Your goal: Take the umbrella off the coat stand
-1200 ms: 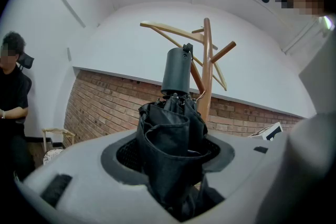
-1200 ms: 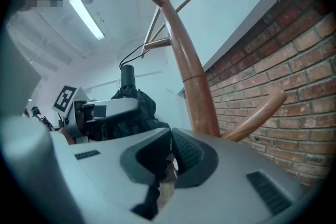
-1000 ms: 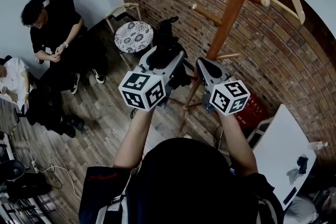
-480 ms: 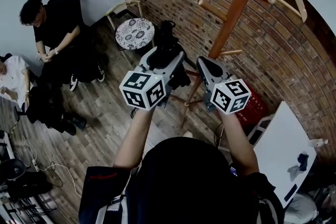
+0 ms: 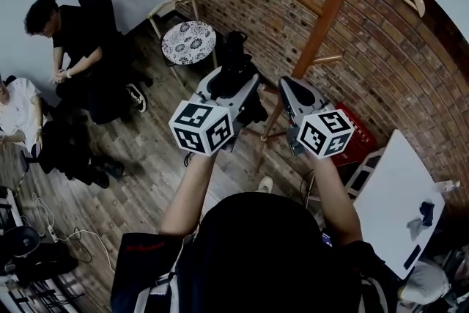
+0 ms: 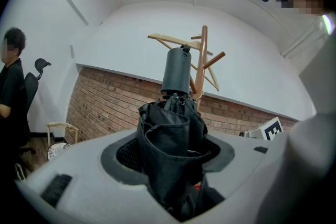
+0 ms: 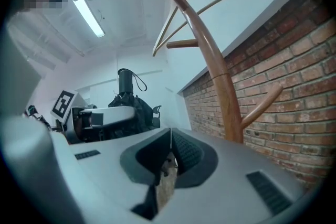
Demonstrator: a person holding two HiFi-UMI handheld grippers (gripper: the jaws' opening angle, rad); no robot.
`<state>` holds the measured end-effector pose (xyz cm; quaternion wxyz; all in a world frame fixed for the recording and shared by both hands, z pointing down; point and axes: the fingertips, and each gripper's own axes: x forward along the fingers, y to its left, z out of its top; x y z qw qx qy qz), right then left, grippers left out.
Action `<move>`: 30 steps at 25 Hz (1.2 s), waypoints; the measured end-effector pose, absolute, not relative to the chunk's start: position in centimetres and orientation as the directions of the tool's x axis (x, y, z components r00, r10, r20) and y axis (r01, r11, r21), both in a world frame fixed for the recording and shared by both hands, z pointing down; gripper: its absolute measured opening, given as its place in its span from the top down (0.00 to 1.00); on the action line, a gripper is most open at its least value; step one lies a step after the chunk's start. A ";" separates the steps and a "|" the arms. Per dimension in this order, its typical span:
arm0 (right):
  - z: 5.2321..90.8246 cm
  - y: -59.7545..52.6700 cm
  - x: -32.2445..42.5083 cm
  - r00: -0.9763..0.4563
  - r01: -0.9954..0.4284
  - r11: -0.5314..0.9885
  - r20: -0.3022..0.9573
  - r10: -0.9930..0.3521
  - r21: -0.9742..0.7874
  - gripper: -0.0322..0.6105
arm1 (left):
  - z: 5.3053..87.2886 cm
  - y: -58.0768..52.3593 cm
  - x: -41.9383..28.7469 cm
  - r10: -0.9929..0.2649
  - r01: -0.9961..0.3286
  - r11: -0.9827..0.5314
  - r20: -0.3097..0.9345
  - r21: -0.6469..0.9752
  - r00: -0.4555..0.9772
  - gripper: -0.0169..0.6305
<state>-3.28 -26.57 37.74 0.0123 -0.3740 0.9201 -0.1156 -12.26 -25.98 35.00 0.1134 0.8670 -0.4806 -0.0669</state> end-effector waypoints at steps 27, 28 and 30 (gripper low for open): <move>37.8 -19.9 -5.1 -0.665 -0.735 0.641 0.054 -0.745 -0.221 0.90 | 37.0 -19.8 -14.1 -0.811 -0.780 -0.556 0.021 0.287 0.585 0.57; 37.7 -19.8 -5.0 -0.664 -0.736 0.640 0.051 -0.746 -0.220 0.90 | 36.9 -19.7 -14.0 -0.810 -0.780 -0.556 0.020 0.286 0.586 0.57; 37.5 -19.5 -4.6 -0.664 -0.736 0.641 0.046 -0.746 -0.219 0.90 | 36.8 -19.3 -13.8 -0.812 -0.781 -0.556 0.017 0.284 0.584 0.57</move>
